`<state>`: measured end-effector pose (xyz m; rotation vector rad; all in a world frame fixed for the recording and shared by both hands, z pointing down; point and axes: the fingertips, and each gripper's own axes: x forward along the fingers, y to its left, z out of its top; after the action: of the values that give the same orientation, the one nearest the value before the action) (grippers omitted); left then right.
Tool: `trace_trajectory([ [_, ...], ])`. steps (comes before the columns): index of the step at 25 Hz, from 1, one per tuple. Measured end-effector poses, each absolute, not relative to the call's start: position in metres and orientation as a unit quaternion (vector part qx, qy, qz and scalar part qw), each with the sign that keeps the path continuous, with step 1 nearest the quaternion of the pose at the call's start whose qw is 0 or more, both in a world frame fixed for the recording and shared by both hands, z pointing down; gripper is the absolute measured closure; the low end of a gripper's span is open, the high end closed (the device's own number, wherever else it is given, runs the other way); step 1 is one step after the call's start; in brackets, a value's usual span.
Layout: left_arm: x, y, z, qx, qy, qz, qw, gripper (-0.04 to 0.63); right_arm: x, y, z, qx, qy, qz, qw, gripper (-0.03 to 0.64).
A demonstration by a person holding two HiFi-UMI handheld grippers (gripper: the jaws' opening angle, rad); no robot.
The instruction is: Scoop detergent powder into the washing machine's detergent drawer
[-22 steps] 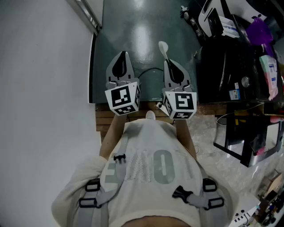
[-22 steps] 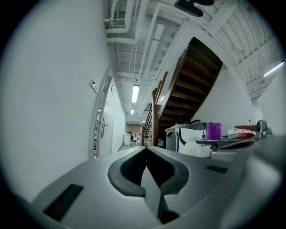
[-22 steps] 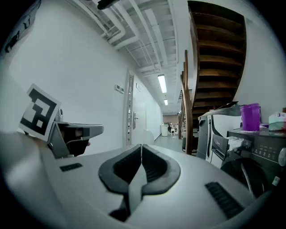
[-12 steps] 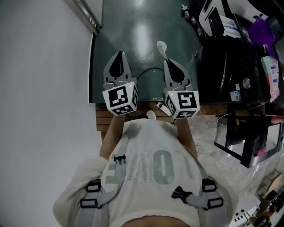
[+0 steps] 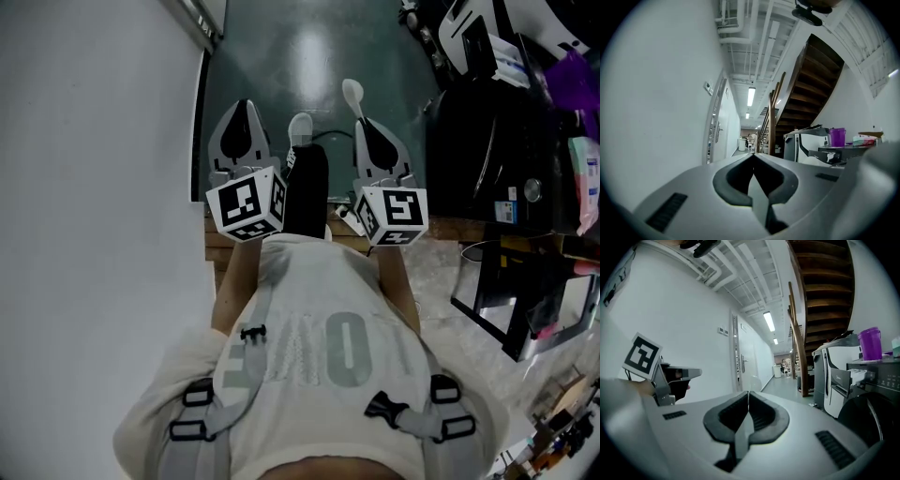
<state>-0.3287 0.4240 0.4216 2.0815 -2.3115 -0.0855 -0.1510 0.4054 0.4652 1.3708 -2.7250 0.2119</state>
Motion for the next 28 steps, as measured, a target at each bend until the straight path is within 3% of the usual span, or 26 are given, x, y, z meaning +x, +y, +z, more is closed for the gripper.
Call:
trace_trajectory([
  [5, -0.329, 0.37, 0.418, 0.677, -0.735, -0.027, 0.004, 0.574, -0.163, 0.355, 0.46, 0.44, -0.896, 0.043, 0.049, 0.606],
  [11, -0.344, 0.287, 0.422, 0.691, -0.717, -0.081, 0.042, 0.574, -0.185, 0.288, 0.475, 0.444, -0.892, 0.032, 0.074, 0.606],
  [17, -0.359, 0.172, 0.434, 0.705, -0.706, -0.06, 0.031, 0.574, -0.207, 0.181, 0.487, 0.454, -0.886, 0.054, 0.074, 0.606],
  [22, -0.367, 0.046, 0.44, 0.725, -0.687, -0.041, 0.034, 0.574, -0.223, 0.063, 0.46, 0.462, -0.884, 0.062, 0.046, 0.606],
  [28, -0.393, -0.1, 0.385, 0.734, -0.678, -0.04, 0.011, 0.574, -0.247, -0.086, 0.388, 0.486, -0.873, 0.032, 0.024, 0.606],
])
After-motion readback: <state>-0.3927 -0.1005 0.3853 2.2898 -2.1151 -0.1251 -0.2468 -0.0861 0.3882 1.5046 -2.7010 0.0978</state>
